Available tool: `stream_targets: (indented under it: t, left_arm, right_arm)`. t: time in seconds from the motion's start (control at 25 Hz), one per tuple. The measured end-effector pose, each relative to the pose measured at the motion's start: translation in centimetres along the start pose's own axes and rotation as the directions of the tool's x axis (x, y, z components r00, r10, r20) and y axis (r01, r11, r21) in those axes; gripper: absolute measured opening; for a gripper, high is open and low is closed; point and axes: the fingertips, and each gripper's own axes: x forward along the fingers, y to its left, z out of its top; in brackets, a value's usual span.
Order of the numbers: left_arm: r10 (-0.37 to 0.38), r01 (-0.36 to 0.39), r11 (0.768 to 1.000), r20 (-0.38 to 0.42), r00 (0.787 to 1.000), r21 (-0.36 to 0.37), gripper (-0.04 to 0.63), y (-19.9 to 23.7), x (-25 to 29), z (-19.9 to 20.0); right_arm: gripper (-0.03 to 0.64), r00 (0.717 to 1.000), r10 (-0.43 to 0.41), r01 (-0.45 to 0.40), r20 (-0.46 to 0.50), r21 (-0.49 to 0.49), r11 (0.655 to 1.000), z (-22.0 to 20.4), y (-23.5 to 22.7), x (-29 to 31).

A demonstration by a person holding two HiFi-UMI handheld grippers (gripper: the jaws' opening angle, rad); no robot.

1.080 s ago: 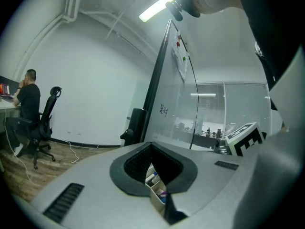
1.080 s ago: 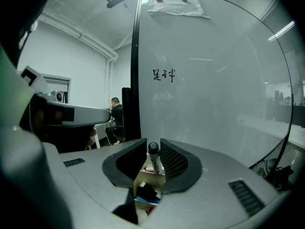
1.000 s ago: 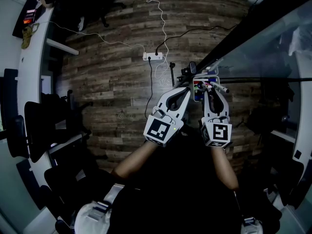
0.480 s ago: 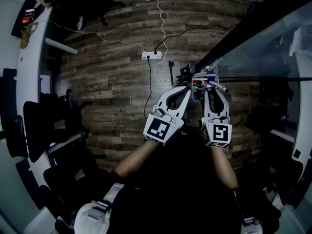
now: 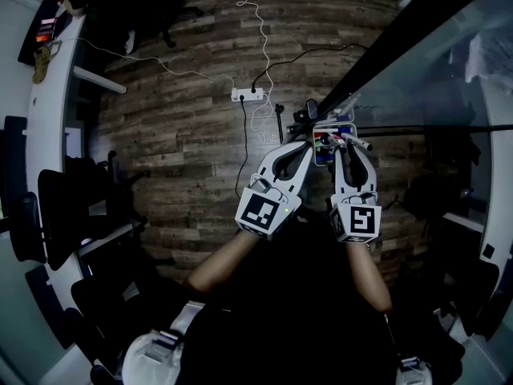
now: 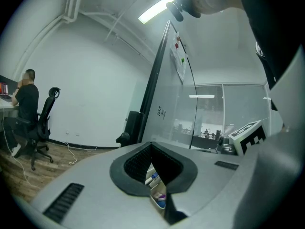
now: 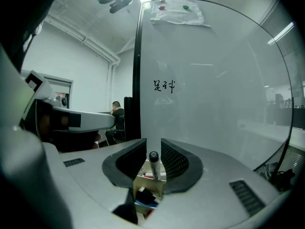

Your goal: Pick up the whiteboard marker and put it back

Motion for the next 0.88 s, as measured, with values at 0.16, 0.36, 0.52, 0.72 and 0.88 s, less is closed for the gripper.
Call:
stream_targets:
  t: [0.16, 0.36, 0.52, 0.72, 0.88]
  left_arm:
    - [-0.008, 0.008, 1.000, 0.012, 1.000, -0.004, 0.008, -0.3, 0.0, 0.4]
    - [-0.026, 0.026, 0.999, 0.019, 0.999, 0.032, 0.008, -0.7, 0.0, 0.8]
    - [-0.038, 0.037, 0.999, 0.037, 0.999, 0.029, 0.008, -1.1, 0.3, 1.6]
    - [-0.050, 0.048, 0.997, 0.050, 0.997, 0.057, 0.008, -1.6, 0.5, 2.3]
    - [-0.061, 0.057, 0.996, 0.058, 0.996, 0.067, 0.008, -1.9, 1.0, 2.5]
  right_arm:
    - [0.081, 1.000, -0.011, 0.011, 0.016, -0.005, 1.000, 0.2, -0.2, -0.4]
    - [0.081, 0.998, -0.031, 0.032, 0.048, -0.014, 0.999, 1.4, -0.2, -1.2]
    - [0.057, 0.994, -0.072, 0.073, 0.078, -0.010, 0.997, 1.8, -1.2, -1.9]
    - [0.021, 0.988, -0.115, 0.113, 0.099, 0.028, 0.993, 2.6, -2.3, -3.3]
    - [0.015, 0.987, -0.123, 0.119, 0.102, 0.045, 0.992, 2.7, -2.9, -3.6]
